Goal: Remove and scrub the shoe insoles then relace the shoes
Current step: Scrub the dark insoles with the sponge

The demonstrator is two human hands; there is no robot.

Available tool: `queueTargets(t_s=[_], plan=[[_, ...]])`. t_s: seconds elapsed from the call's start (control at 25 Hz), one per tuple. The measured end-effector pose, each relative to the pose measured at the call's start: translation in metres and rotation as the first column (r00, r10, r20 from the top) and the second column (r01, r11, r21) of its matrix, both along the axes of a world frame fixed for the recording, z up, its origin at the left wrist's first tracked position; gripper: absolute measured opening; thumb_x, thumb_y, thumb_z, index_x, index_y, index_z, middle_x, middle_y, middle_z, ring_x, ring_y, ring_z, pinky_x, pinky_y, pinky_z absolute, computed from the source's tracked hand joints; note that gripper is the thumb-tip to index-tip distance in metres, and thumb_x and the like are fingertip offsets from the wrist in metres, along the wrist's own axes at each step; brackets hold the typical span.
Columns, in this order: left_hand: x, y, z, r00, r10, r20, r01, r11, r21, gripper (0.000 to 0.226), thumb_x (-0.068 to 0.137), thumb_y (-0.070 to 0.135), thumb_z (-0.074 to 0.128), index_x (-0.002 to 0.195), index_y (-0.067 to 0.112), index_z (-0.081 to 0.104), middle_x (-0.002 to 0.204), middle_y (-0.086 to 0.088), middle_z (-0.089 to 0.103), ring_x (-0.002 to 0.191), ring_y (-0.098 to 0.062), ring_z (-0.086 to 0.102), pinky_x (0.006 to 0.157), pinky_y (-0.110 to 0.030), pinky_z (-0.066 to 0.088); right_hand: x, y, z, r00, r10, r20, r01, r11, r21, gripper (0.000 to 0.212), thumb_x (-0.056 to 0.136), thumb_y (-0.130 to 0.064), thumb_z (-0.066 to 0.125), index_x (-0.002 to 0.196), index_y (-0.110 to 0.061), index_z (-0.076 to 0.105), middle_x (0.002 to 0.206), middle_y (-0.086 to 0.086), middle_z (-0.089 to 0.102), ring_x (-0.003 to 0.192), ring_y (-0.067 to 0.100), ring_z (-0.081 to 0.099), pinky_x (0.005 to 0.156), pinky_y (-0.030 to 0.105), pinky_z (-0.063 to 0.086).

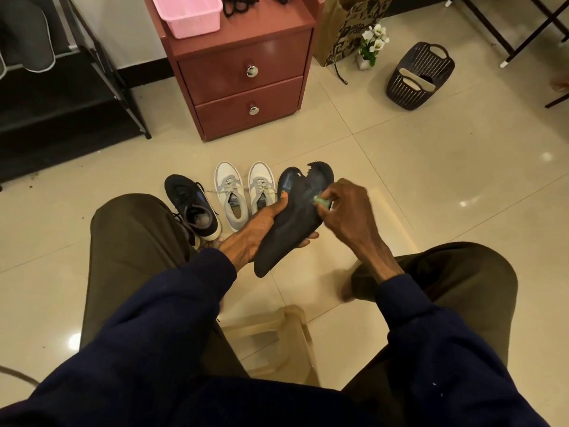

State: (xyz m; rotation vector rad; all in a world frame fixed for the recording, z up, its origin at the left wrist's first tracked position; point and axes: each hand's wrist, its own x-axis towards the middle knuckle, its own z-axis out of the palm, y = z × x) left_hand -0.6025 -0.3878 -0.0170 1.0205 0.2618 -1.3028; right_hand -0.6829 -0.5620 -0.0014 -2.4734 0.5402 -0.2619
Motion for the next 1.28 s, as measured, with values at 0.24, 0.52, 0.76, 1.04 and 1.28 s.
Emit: queueTargets(t_s=[0.24, 0.52, 0.76, 1.04, 1.28], plan=[[0.000, 0.000, 0.000, 1.000, 0.029, -0.008, -0.029, 1.000, -0.002, 0.054, 0.102, 0.050, 0.052, 0.135, 0.009, 0.058, 0.120, -0.021, 0.072, 0.101, -0.040, 0.073, 0.084, -0.050, 0.061, 0.003, 0.006, 0.001, 0.998, 0.062, -0.006, -0.062, 0.998, 0.033, 0.013, 0.086, -0.033, 0.080, 0.088, -0.021, 0.075, 0.085, -0.009, 0.064, 0.074, 0.009, 0.059, 0.064, 0.035, 0.055], [-0.001, 0.000, 0.002, 0.999, 0.049, 0.005, -0.049, 0.998, 0.032, 0.046, 0.102, 0.048, 0.053, 0.128, 0.011, 0.062, 0.110, -0.017, 0.076, 0.093, -0.037, 0.075, 0.081, -0.050, 0.061, 0.000, 0.015, 0.006, 0.971, 0.237, -0.002, -0.233, 0.954, 0.190, 0.013, 0.085, -0.023, 0.082, 0.093, -0.013, 0.079, 0.085, -0.006, 0.064, 0.071, 0.009, 0.060, 0.063, 0.019, 0.051], [-0.001, 0.001, 0.007, 1.000, 0.027, -0.016, -0.027, 0.999, 0.018, 0.051, 0.103, 0.050, 0.051, 0.132, 0.009, 0.060, 0.117, -0.019, 0.074, 0.097, -0.038, 0.074, 0.078, -0.047, 0.063, 0.000, 0.005, 0.003, 0.996, 0.089, -0.007, -0.089, 0.996, 0.009, 0.011, 0.085, -0.024, 0.081, 0.091, -0.015, 0.076, 0.088, -0.003, 0.065, 0.073, 0.010, 0.058, 0.065, 0.034, 0.056], [0.001, 0.004, 0.000, 0.999, 0.036, -0.011, -0.037, 0.999, -0.018, 0.060, 0.103, 0.051, 0.048, 0.142, 0.006, 0.052, 0.127, -0.025, 0.068, 0.107, -0.042, 0.069, 0.086, -0.048, 0.060, -0.001, 0.000, 0.007, 0.998, 0.019, -0.058, -0.027, 0.990, -0.141, 0.014, 0.085, -0.027, 0.081, 0.092, -0.017, 0.075, 0.093, 0.000, 0.068, 0.080, 0.012, 0.061, 0.069, 0.039, 0.058], [0.003, 0.001, 0.000, 0.995, 0.105, 0.000, -0.105, 0.994, -0.027, 0.057, 0.103, 0.045, 0.052, 0.147, 0.009, 0.050, 0.121, -0.017, 0.072, 0.096, -0.036, 0.075, 0.077, -0.051, 0.063, 0.001, 0.019, 0.010, 0.950, 0.300, -0.092, -0.291, 0.952, 0.093, 0.014, 0.087, -0.028, 0.080, 0.092, -0.015, 0.077, 0.088, -0.004, 0.068, 0.072, 0.008, 0.061, 0.064, 0.031, 0.057]])
